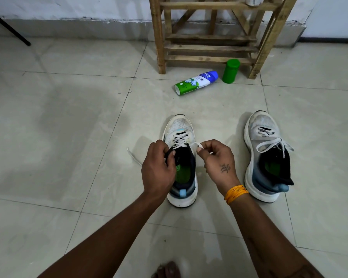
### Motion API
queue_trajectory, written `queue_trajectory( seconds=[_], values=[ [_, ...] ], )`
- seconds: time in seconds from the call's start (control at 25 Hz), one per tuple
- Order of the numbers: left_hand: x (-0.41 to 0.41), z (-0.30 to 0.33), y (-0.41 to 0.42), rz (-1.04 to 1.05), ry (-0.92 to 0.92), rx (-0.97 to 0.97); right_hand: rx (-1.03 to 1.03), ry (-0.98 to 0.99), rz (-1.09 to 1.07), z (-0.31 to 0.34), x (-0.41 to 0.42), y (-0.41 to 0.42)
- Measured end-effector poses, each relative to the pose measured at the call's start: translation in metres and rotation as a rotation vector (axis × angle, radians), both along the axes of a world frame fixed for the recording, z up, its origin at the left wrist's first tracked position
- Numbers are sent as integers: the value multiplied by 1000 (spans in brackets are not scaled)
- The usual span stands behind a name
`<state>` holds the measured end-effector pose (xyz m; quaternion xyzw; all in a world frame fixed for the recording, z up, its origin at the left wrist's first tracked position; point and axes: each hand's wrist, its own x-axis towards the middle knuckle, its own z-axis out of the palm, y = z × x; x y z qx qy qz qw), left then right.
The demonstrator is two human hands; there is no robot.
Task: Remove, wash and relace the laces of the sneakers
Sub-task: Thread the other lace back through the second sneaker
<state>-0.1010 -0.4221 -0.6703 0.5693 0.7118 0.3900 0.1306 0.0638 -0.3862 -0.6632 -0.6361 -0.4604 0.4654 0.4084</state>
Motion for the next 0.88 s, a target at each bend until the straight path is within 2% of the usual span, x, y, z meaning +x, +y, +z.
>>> queue_trajectory(
  seconds=[0.12,0.32,0.44,0.64,0.76,0.88],
  values=[
    [-2,5,2,-23,-13,5,-38,142,-18,20,4,-2],
    [5,34,20,-317,185,57,85,135,107,60,7,-2],
    [12,49,36,-385,260,73,160,157,190,80,3,-3],
    [-2,69,42,-358,115,198,106,215,177,100,4,-5],
    [-9,88,39,-349,49,248,46,142,285,98,4,-3],
    [-10,104,32,-390,0,266,73,177,375,107,-6,-5]
  ],
)
